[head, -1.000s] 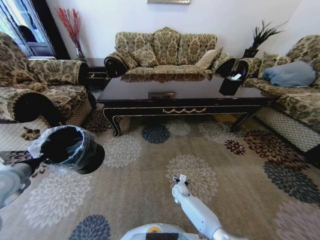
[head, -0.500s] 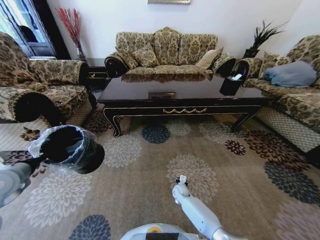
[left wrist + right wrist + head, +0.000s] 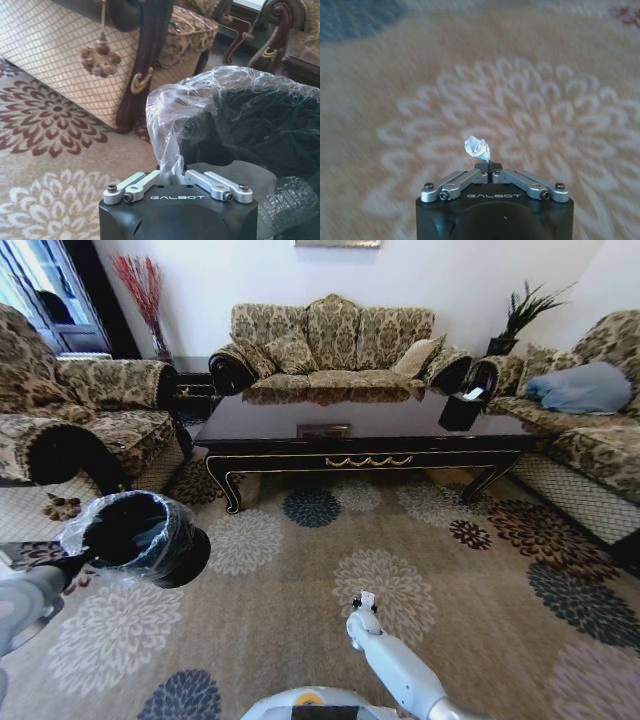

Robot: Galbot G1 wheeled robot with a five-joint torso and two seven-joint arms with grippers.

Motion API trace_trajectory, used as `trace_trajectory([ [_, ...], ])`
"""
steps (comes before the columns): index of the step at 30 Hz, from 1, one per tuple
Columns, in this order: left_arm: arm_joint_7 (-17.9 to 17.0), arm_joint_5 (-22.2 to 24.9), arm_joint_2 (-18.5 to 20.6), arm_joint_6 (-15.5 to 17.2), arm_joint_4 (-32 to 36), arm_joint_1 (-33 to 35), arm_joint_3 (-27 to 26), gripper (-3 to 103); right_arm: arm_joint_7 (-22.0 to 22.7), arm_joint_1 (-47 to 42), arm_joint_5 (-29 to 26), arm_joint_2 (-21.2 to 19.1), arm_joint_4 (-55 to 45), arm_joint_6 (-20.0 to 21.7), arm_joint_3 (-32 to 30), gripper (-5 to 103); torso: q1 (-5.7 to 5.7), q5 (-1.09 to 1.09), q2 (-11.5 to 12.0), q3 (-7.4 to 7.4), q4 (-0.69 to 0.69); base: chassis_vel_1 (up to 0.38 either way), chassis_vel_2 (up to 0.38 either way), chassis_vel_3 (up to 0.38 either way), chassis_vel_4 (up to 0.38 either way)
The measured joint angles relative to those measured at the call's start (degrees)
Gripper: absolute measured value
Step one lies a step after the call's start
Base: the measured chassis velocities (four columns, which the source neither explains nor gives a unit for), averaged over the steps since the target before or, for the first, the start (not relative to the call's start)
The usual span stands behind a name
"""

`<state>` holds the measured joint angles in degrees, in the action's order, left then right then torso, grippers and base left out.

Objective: Move to the front of the table and pick up the trash from the floor, then place it into the trash bin.

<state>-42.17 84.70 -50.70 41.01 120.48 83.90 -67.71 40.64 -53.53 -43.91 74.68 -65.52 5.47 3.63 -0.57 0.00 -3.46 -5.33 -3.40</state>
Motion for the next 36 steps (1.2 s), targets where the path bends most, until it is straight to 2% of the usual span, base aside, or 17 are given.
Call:
trace_trajectory([
  [6,-1.0,0.16,-0.48,0.0,3.93,0.38,3.77,2,-0.81,1.34,4.41,-2.07,-7.29,-2.59,1.37,0,0.0,0.01,0.0,0.0,-0.01,0.0,0.0,0.0,0.0],
  [9,-1.05,-1.76,-1.83,0.62,5.88,1.04,7.83,2,-3.97,4.44,11.6,-5.08,-11.83,-7.74,4.58,0,0.0,0.01,0.0,0.0,0.01,0.0,0.0,0.0,0.0],
  [11,-1.05,-2.26,-2.02,0.83,6.01,1.05,9.07,2,-4.82,5.88,12.07,-6.53,-13.6,-8.71,6.01,0,0.0,0.01,0.0,0.0,0.02,0.0,0.0,0.0,0.0],
  [13,-1.05,-2.72,-1.86,1.0,5.87,1.0,10.68,2,-5.52,8.82,11.35,-9.0,-16.6,-9.48,8.54,0,0.0,0.0,0.0,0.0,0.02,0.0,0.0,0.0,0.0],
  [14,-1.05,-2.72,-1.86,1.0,5.87,1.0,10.68,2,-5.52,8.82,11.35,-9.0,-16.6,-9.48,8.54,0,0.0,0.0,0.0,0.0,0.02,0.0,0.0,0.0,0.0],
  [17,-1.2,-2.62,-0.35,1.04,4.51,0.43,13.46,2,-6.54,15.38,7.97,-12.68,-22.07,-10.62,13.82,0,0.0,0.01,0.0,0.0,0.0,0.0,0.0,0.0,0.0],
  [18,-1.2,-2.62,-0.35,1.04,4.51,0.43,13.46,2,-6.54,15.38,7.97,-12.68,-22.07,-10.62,13.82,0,0.0,0.01,0.0,0.0,0.0,0.0,0.0,0.0,0.0],
  [22,-1.77,-1.42,0.04,1.08,2.74,-1.87,16.69,2,-10.16,21.89,4.66,-14.3,-27.11,-13.11,20.58,0,0.0,0.0,0.0,0.0,0.01,0.0,0.0,0.0,0.0],
  [23,-1.77,-1.42,0.04,1.08,2.74,-1.87,16.69,2,-10.16,21.89,4.66,-14.3,-27.11,-13.11,20.58,0,0.0,0.0,0.0,0.0,0.01,0.0,0.0,0.0,0.0],
  [26,-1.82,-1.38,-0.3,1.09,1.27,-3.46,18.64,2,-12.43,26.44,4.2,-13.4,-28.42,-14.8,27.48,0,0.0,-0.01,0.0,0.0,-0.03,0.0,0.0,0.0,0.0],
  [27,-1.82,-1.38,-0.3,1.09,1.27,-3.46,18.64,2,-12.43,26.44,4.2,-13.4,-28.42,-14.8,27.48,0,0.0,-0.01,0.0,0.0,-0.03,0.0,0.0,0.0,0.0],
  [30,-1.84,-1.05,-0.65,1.12,-0.13,-4.31,18.81,2,-12.9,29.11,3.62,-9.85,-28.51,-15.32,32.2,0,-0.01,0.0,0.0,0.01,0.03,0.0,0.0,0.0,0.0],
  [33,-1.86,-0.99,-0.68,1.12,-1.44,-5.26,19.14,2,-13.22,30.73,3.62,-7.56,-28.61,-15.59,34.86,0,0.0,-0.01,0.0,0.0,0.03,0.0,0.0,0.0,0.0],
  [36,-1.86,-1.03,-1.39,1.12,-2.98,-6.12,19.22,2,-13.35,34.5,2.9,-3.52,-28.83,-15.62,38.87,0,-0.01,-0.02,0.0,0.0,0.0,0.0,0.0,0.0,0.0],
])
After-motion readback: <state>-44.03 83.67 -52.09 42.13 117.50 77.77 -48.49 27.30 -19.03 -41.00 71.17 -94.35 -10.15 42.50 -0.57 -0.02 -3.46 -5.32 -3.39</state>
